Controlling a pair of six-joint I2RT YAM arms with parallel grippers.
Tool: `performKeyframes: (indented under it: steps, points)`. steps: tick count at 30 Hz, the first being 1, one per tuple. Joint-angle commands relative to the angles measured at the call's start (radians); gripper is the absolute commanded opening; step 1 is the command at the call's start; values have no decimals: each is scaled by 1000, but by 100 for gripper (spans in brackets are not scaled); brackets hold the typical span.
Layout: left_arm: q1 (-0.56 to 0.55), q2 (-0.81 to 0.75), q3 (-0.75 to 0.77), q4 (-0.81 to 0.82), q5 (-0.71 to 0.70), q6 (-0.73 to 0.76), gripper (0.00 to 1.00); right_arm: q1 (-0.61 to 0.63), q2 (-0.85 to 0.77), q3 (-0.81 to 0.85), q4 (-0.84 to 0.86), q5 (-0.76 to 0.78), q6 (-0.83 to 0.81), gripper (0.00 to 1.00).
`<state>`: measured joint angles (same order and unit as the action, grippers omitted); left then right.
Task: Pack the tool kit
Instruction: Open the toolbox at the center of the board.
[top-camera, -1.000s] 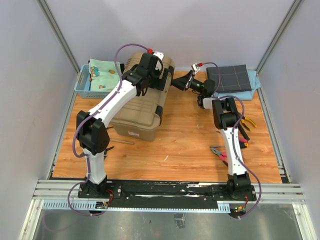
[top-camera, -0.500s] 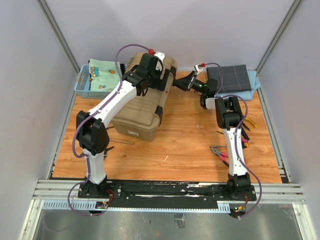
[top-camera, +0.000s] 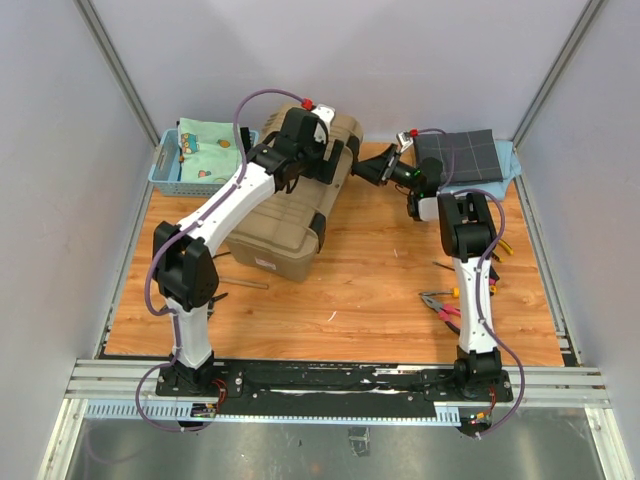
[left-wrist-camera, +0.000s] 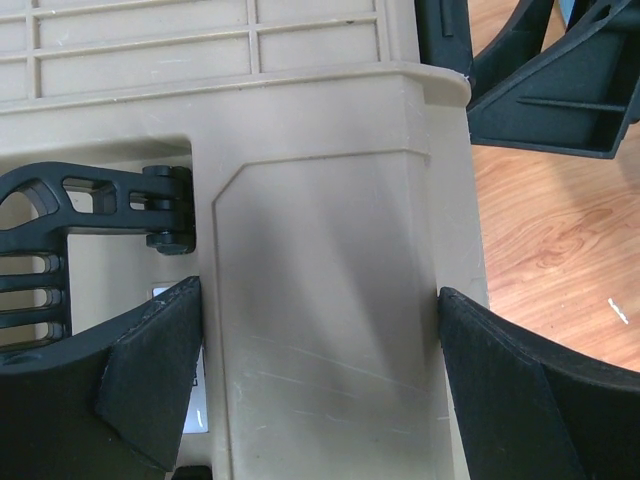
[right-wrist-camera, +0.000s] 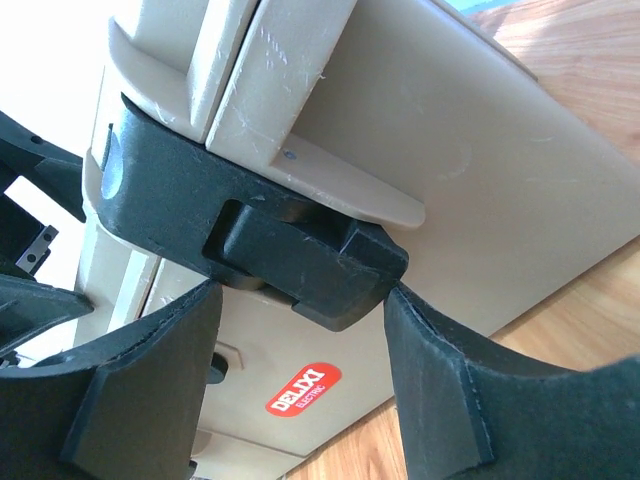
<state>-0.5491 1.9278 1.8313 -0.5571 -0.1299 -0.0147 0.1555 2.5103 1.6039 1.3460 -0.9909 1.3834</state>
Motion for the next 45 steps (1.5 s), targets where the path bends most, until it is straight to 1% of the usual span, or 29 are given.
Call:
performKeyframes:
  steps: [1,4,10,26,28,35,39,45]
  points:
    - [-65,133,-103,-289,116,65,85,-7,-325,-8,242,98,4,65]
    - [-64,142,-97,-289,110,61,85,-16,-372,-50,242,89,-12,65]
    - [-64,155,-90,-285,81,51,86,-35,-433,-80,241,79,-18,65]
    - [-63,191,-80,-285,70,47,86,-64,-522,-139,240,61,-22,64]
    - [-63,192,-76,-285,67,46,86,-68,-556,-151,239,58,-23,64]
    - [-46,180,-51,-284,54,40,86,-80,-570,-199,233,43,-37,66]
    - [-34,183,-48,-281,53,34,86,-89,-586,-252,157,22,-92,67]
    - [-17,189,-12,-277,46,25,86,-93,-603,-340,-131,13,-271,69]
